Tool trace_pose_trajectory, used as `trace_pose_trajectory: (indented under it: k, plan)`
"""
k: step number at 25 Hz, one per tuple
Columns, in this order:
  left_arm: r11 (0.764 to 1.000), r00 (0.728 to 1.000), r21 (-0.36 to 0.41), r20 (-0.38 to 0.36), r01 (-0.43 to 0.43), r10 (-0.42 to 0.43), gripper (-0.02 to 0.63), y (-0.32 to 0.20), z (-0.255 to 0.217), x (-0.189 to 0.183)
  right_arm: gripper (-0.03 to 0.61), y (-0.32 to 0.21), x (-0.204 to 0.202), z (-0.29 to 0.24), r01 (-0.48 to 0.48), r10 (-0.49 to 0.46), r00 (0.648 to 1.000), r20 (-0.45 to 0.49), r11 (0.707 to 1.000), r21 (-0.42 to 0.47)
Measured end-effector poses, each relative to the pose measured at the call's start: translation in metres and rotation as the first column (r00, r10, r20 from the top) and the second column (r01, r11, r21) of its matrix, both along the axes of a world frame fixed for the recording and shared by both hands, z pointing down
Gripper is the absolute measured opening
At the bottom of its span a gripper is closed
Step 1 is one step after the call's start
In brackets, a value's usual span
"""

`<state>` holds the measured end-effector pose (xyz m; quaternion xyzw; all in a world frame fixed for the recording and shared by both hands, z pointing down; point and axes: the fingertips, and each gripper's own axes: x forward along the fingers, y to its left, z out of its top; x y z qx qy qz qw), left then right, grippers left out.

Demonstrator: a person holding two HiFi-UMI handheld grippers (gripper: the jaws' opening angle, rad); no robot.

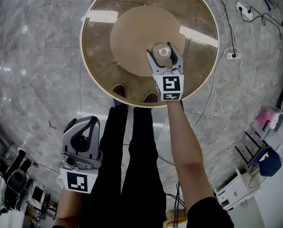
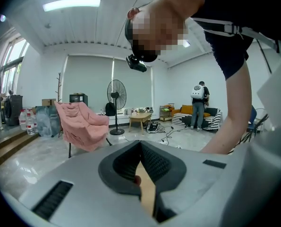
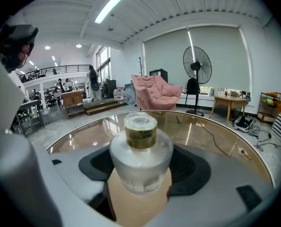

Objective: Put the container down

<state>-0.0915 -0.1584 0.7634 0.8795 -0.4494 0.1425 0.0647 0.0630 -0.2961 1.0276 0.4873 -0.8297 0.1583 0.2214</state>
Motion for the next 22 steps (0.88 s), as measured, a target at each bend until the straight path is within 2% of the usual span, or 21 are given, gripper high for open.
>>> trace_pose_trajectory:
  k: [13, 22]
  plan:
    - [0.999, 1.000, -0.026, -0.001, 0.029, -0.029, 0.025, -0.002, 0.003, 0.000, 0.331, -0.013, -0.004, -0.002, -0.006, 0.006, 1.000, 0.009, 0.998, 0.061]
    - [0.998, 0.999, -0.056, -0.024, 0.041, -0.042, 0.025, 0.006, 0.002, 0.004, 0.331, -0.012, -0.007, -0.002, 0.012, -0.012, 1.000, 0.007, 0.999, 0.037]
